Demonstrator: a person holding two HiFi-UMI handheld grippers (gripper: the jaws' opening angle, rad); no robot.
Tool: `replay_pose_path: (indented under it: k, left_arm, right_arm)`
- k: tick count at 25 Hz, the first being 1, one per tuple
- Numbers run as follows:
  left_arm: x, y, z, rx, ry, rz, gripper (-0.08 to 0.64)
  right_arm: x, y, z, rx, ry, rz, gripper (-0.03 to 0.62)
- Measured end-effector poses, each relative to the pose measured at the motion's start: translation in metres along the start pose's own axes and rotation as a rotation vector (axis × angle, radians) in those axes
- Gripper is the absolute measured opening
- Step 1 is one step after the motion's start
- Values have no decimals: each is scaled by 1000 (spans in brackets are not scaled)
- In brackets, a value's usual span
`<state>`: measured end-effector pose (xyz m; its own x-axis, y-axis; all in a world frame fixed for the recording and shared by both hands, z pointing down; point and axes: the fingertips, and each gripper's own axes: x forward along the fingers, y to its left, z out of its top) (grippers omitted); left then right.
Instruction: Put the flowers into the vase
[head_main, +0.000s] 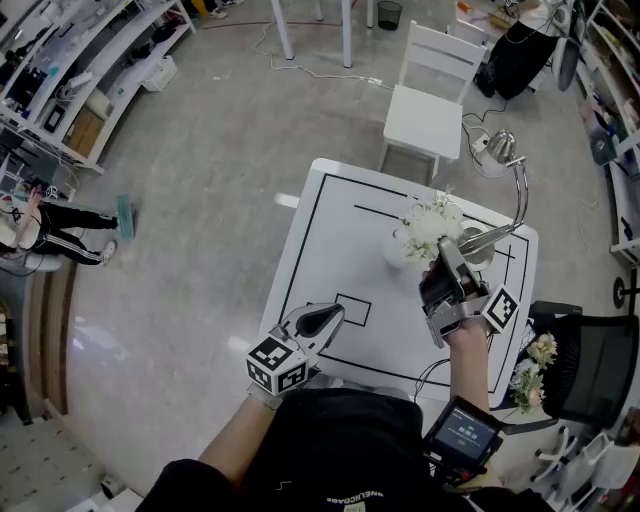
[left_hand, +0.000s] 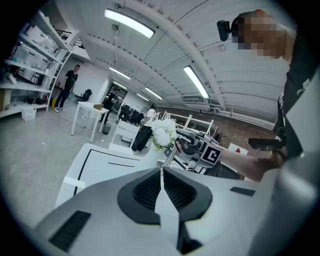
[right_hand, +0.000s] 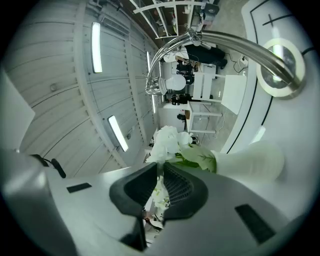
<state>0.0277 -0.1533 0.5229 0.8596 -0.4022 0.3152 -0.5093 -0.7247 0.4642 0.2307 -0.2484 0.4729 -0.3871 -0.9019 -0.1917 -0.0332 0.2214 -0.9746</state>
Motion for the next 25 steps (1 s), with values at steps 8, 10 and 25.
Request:
replay_pose_path:
  k: [8,10,25]
  left_arm:
    - [0,3,-4,-13,3,12,5]
    - [0,2,-4,-14,4,11,5]
    - [-9,1,0,-17,-14,6,5]
  right_arm:
    - [-1,-7,5,-16,-22,-2,43]
    - [-2,-6,4,-27,-18,0,58]
    - [-2,17,-1,-157,8,-15,210]
